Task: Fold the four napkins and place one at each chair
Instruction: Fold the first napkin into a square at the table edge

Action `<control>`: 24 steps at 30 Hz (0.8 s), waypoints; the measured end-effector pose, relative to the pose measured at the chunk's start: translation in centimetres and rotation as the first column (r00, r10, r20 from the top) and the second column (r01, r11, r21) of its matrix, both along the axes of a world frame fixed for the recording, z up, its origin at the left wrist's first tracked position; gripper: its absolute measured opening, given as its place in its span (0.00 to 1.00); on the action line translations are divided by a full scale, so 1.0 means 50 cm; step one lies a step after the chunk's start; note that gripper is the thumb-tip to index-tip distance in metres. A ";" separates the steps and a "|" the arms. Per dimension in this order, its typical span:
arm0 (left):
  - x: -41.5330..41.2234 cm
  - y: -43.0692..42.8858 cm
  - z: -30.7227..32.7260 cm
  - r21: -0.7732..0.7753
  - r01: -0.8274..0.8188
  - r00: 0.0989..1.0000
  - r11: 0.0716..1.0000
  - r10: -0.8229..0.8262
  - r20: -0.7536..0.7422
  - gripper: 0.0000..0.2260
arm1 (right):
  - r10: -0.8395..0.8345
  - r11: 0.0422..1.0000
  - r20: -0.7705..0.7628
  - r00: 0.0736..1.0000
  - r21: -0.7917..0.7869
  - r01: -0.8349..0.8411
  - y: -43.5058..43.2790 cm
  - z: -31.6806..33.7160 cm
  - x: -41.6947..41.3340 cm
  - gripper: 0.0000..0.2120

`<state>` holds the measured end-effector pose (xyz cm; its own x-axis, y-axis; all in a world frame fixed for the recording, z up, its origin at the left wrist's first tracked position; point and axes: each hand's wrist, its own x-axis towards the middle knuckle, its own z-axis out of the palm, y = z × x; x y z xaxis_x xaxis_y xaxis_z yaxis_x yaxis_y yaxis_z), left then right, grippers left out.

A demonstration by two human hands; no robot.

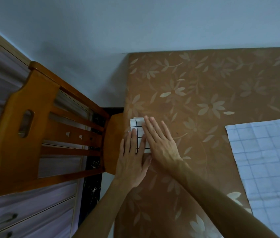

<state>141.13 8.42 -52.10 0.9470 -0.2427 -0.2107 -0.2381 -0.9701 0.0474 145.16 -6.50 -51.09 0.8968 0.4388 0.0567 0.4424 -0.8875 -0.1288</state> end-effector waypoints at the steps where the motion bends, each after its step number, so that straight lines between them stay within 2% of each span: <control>1: 0.001 0.001 0.001 0.001 0.001 1.000 1.000 -0.001 -0.002 0.31 | 0.017 1.000 -0.008 1.000 -0.010 -0.017 0.000 0.000 -0.002 0.30; 3: 0.001 0.003 0.000 -0.001 0.000 1.000 1.000 0.000 0.001 0.32 | 0.058 0.998 -0.060 0.997 -0.003 -0.058 0.002 -0.007 -0.004 0.29; 6: 0.002 0.001 0.006 -0.009 -0.001 1.000 1.000 0.001 0.002 0.32 | 0.001 0.999 -0.141 0.990 0.033 0.004 0.000 -0.015 0.003 0.27; 11: 0.009 0.012 0.012 -0.026 0.015 1.000 1.000 -0.015 -0.016 0.31 | -0.064 0.998 -0.141 0.988 0.018 0.067 0.005 -0.012 0.015 0.27; 16: 0.074 0.019 0.031 -0.048 0.022 0.997 0.999 -0.019 0.076 0.18 | -0.126 0.992 -0.193 0.973 0.000 0.128 0.016 -0.017 0.038 0.29; 20: 0.105 0.014 0.010 -0.006 0.086 0.994 0.996 -0.085 0.061 0.27 | -0.111 0.993 -0.186 0.976 0.009 0.114 0.011 -0.024 0.037 0.29; 24: 0.124 0.052 0.008 -0.035 0.126 0.992 0.991 -0.126 0.006 0.28 | -0.096 0.995 -0.164 0.982 0.008 0.098 0.002 -0.027 0.041 0.29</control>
<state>147.31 11.02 -51.72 0.9092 -0.3674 -0.1958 -0.3586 -0.9301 0.0800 147.19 -6.41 -52.43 0.9329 0.3495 -0.0871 0.3262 -0.9224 -0.2068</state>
